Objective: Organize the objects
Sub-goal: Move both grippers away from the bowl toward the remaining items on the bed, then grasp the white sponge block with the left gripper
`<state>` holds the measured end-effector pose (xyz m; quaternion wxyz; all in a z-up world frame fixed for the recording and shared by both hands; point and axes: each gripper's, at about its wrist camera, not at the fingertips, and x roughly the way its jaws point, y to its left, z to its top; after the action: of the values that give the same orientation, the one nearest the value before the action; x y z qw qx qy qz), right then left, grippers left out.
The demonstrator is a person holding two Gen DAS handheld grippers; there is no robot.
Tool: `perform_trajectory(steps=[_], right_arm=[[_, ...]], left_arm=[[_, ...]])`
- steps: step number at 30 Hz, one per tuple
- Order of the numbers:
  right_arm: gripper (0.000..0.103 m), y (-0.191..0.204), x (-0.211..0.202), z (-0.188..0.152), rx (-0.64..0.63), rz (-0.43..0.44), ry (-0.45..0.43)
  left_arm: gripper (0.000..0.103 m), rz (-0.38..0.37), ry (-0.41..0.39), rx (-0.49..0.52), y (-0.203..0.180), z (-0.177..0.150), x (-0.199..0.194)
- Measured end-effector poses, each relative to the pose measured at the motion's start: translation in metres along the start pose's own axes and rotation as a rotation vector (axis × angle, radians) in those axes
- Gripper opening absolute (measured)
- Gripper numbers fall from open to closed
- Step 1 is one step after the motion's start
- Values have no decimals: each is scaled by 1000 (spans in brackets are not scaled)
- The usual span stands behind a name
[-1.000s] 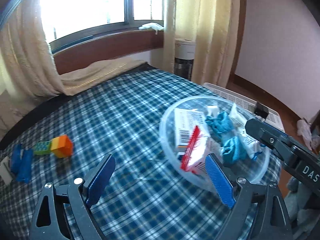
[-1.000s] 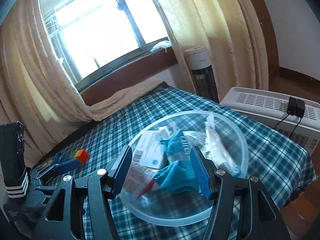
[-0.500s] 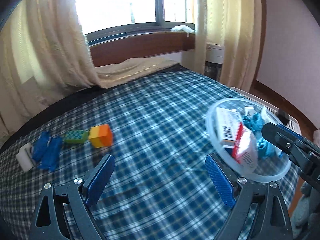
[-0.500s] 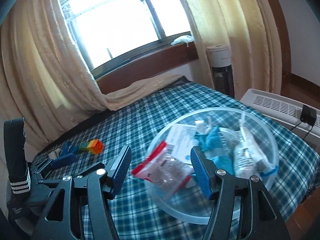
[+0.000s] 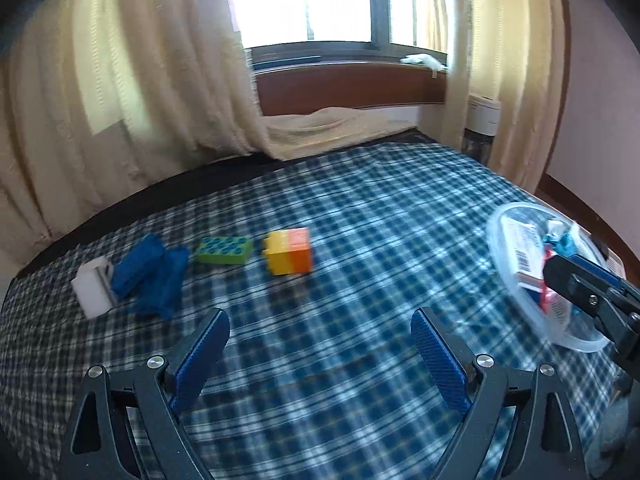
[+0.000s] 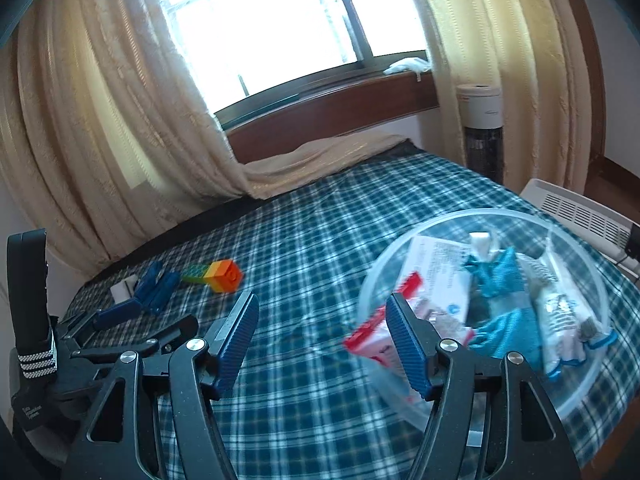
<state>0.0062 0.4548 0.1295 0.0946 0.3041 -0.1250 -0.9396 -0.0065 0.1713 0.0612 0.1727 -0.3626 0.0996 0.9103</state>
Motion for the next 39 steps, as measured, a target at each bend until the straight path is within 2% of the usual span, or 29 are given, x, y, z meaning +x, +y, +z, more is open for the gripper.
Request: perform_trajectory(steps=[18, 24, 33, 39], right_arm=[[72, 55, 47, -7, -73, 83, 135], [72, 66, 56, -10, -87, 102, 166], [72, 77, 67, -11, -100, 111, 191], [72, 80, 76, -10, -103, 115, 207]], left_arm=[[95, 145, 30, -158, 102, -8, 3], [95, 221, 40, -232, 144, -5, 10], [95, 345, 86, -348, 201, 0, 38], [95, 380, 117, -386, 220, 1, 57]])
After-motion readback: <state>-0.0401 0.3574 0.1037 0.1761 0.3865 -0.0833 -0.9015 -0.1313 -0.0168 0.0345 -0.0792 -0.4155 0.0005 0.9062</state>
